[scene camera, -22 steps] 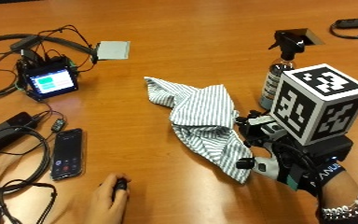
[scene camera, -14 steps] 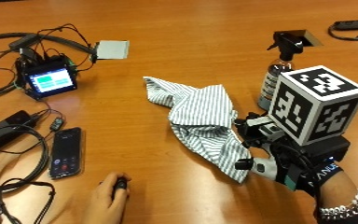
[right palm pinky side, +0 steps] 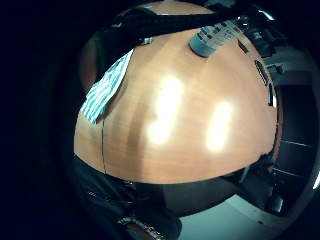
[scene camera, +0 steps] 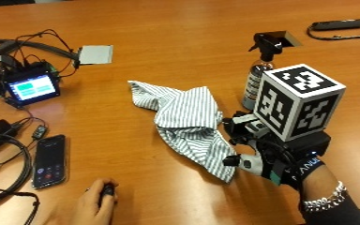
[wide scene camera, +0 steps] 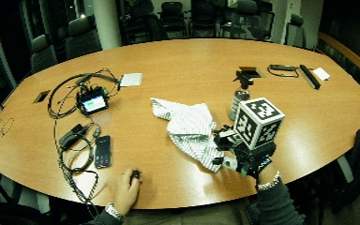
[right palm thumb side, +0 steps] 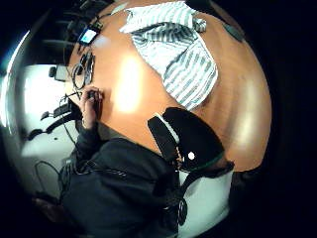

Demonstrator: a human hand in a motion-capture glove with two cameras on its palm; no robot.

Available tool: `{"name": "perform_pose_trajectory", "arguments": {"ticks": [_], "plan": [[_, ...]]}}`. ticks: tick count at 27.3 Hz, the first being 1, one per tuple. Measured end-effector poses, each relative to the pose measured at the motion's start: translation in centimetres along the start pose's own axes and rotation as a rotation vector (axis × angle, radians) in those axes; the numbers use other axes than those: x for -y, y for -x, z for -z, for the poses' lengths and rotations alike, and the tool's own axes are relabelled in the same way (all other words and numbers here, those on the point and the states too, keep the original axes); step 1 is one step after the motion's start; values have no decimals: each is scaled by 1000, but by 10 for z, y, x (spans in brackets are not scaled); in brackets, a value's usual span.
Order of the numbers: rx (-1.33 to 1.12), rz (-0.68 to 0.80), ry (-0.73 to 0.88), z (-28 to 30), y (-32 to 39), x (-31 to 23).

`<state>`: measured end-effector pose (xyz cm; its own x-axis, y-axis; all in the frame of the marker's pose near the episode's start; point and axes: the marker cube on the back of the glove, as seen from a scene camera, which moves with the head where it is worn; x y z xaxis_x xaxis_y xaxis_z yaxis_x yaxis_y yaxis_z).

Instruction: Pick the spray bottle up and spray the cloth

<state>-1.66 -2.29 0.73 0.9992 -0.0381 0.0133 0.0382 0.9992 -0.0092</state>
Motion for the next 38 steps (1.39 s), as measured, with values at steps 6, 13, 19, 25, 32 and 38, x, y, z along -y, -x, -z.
{"name": "perform_pose_trajectory", "arguments": {"ticks": [6, 13, 19, 25, 32, 38], "plan": [[8, -38, -26, -1, -8, 12], [37, -122, -99, -1, -28, 35], [98, -196, -125, -4, -46, 58], [178, -262, -185, 6, -69, 81], [384, -361, -326, 16, -98, 106], [604, -453, -403, 17, -117, 123]]}}
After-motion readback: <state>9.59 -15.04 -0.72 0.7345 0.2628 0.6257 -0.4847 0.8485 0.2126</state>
